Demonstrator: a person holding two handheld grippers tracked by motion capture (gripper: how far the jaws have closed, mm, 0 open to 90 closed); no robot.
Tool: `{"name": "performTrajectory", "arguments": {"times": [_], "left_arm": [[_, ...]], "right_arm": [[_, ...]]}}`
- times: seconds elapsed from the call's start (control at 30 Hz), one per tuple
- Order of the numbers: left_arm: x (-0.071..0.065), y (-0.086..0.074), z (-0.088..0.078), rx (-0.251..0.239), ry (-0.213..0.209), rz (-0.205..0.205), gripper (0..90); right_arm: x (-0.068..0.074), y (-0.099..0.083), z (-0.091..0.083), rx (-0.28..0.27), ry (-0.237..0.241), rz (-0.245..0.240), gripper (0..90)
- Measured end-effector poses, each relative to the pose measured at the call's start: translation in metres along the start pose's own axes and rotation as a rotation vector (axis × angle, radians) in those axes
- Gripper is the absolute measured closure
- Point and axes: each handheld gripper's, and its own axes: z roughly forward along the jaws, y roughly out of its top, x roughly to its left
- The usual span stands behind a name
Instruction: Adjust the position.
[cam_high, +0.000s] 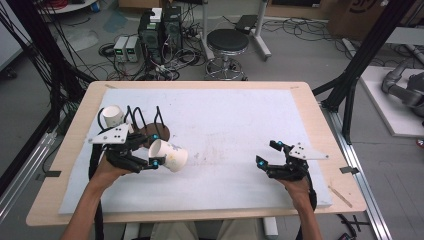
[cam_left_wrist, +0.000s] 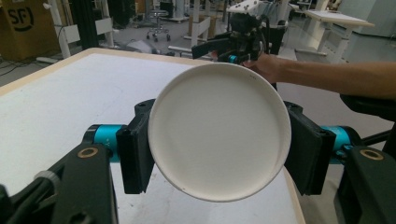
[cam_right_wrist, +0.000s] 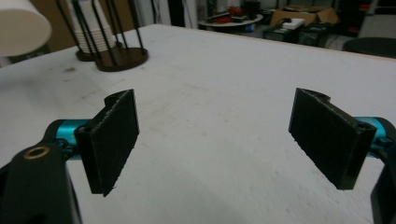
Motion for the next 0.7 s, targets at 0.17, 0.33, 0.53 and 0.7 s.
{"name": "performTrajectory", "arguments": {"times": [0.17,0.33,0.53,0.7], "left_arm": [[0.002,0.0,0.007,-0.002,-0.014,-0.009,34.8],[0.002,0.0,0.013,0.01,-0.022,-0.011,34.8],[0.001,0.0,0.017,0.011,-0.029,-0.007,34.8],[-0.001,0.001,0.021,0.001,-0.036,-0.007,34.8]], "right_arm": [[0.009,0.017,0.007,0.012,0.078,-0.036,16.4],[0.016,0.032,0.014,0.028,0.13,-0.072,16.4],[0.022,0.046,0.022,0.049,0.209,-0.108,16.4],[0.03,0.056,0.029,0.056,0.269,-0.131,16.4]]}}
